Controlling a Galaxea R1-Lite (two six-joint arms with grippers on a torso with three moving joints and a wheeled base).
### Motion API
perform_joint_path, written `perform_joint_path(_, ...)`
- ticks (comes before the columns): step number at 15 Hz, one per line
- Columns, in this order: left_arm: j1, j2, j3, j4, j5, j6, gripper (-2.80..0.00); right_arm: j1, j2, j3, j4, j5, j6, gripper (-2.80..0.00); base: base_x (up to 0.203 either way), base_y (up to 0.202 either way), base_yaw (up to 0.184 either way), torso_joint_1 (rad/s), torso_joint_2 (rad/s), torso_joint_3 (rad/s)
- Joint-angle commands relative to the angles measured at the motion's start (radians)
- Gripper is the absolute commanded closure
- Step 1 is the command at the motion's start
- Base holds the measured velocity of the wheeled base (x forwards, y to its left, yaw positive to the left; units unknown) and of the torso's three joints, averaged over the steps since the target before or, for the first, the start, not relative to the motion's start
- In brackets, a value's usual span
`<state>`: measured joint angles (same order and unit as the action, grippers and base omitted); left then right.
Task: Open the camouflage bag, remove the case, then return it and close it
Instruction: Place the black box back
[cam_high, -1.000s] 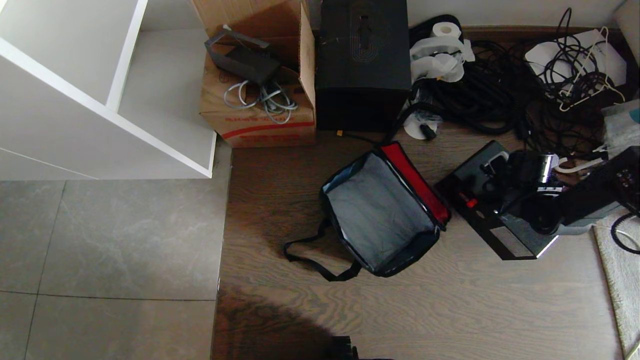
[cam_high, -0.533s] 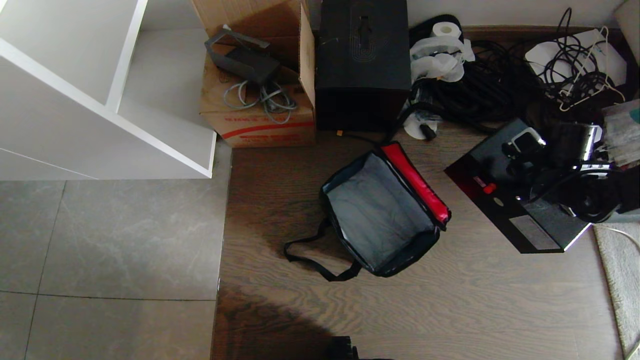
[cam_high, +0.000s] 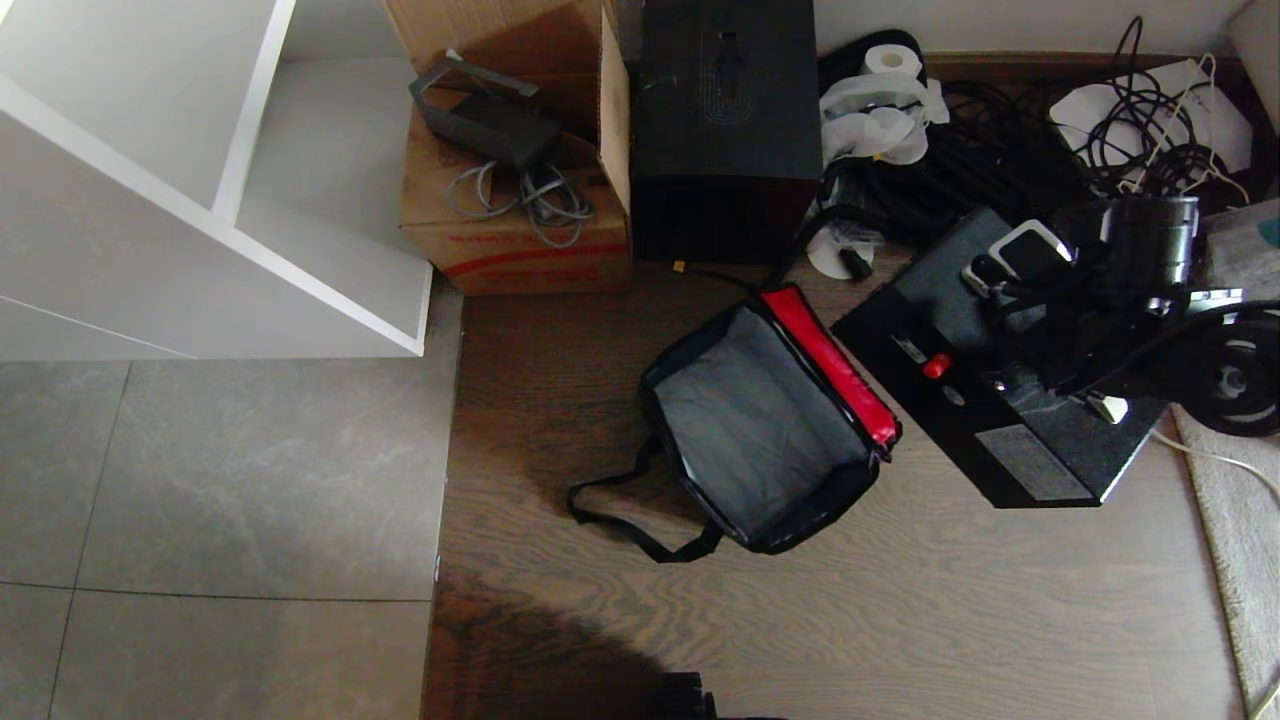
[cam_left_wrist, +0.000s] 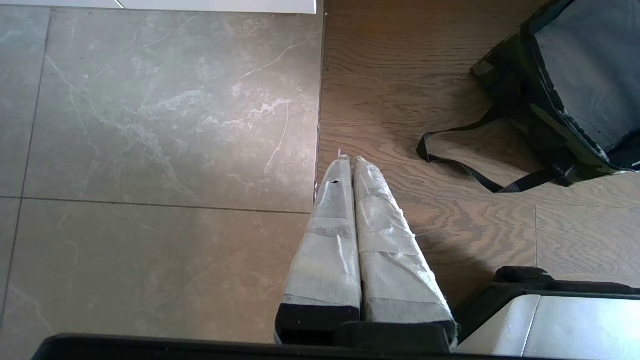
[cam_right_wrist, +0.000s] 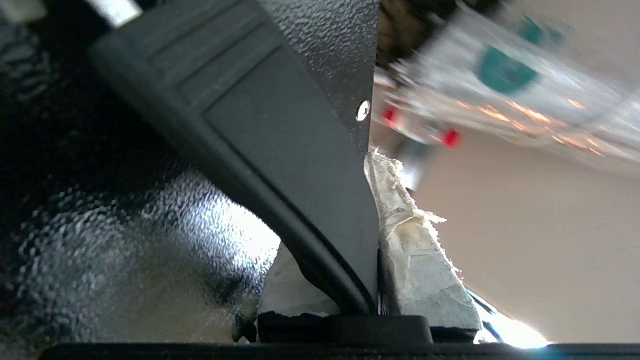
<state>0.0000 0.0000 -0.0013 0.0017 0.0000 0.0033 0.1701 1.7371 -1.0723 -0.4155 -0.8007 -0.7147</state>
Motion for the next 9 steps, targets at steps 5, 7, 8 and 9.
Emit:
perform_joint_path(5,0.0,0.0,0.0,0.0,0.0,0.0,0.0,0.213,0.024,-0.011,0.098,-0.099,0.138,0.0,0.0,0.0,0.0,0.0,0.0,0.0)
perform_joint_path(7,0.0,0.0,0.001,0.0,0.0,0.0,0.0,0.273,0.065,-0.038,0.101,-0.146,0.157,0.0,0.0,0.0,0.0,0.0,0.0,0.0)
perform_joint_path(8,0.0,0.0,0.0,0.0,0.0,0.0,0.0,0.295,0.088,-0.057,0.102,-0.16,0.166,0.0,0.0,0.0,0.0,0.0,0.0,0.0)
perform_joint_path(9,0.0,0.0,0.001,0.0,0.0,0.0,0.0,0.313,0.106,-0.072,0.102,-0.172,0.168,0.0,0.0,0.0,0.0,0.0,0.0,0.0)
